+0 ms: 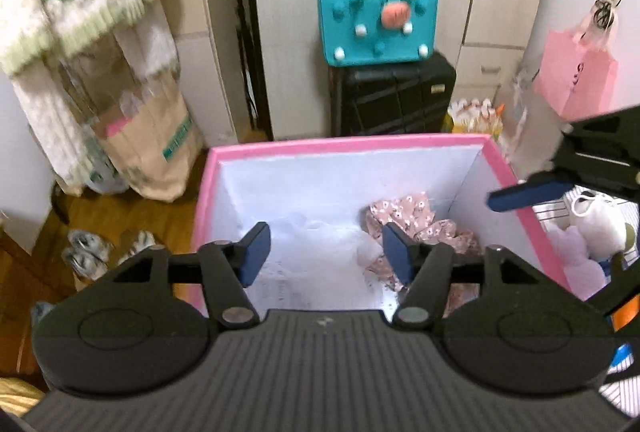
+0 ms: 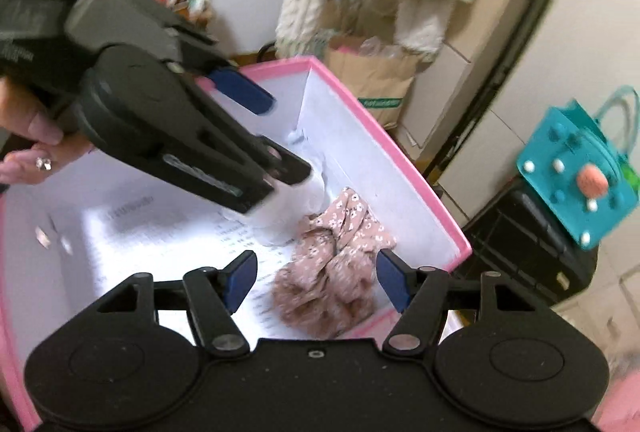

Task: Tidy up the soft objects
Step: 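Withdraw both tools from the box toward the white packet and orange sponge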

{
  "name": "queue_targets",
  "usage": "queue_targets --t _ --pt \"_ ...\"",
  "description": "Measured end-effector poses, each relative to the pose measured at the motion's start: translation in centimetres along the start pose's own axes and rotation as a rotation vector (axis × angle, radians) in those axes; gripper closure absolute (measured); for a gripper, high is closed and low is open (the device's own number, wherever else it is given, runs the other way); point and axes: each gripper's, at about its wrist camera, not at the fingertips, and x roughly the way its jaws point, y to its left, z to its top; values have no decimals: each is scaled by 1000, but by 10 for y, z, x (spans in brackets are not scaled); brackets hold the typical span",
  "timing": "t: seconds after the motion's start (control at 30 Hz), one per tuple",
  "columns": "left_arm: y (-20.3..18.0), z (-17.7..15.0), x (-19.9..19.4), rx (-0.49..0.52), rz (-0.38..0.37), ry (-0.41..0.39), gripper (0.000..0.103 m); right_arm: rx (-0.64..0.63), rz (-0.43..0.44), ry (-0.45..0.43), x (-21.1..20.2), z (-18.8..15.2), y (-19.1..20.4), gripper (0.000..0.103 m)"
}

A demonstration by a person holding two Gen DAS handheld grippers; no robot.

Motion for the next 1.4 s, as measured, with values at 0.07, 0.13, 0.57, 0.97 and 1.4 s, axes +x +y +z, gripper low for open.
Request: queue_targets --t 0.07,0.13,0.57,0.97,1.4 --pt "1 -3 -18 -1 -18 -16 39 70 23 -33 -19 -7 3 32" --pt "0 -6 -33 9 -26 -14 39 138 34 -57 -37 -16 5 32" --pt "-23 -33 -125 103 -120 -51 35 328 55 -140 -124 -69 17 32" --pt "-71 -53 -185 197 -281 -15 29 374 21 -165 -187 -115 32 32" --pt "-130 -82 -201 260 -355 -28 28 412 -23 -198 -211 -188 40 32"
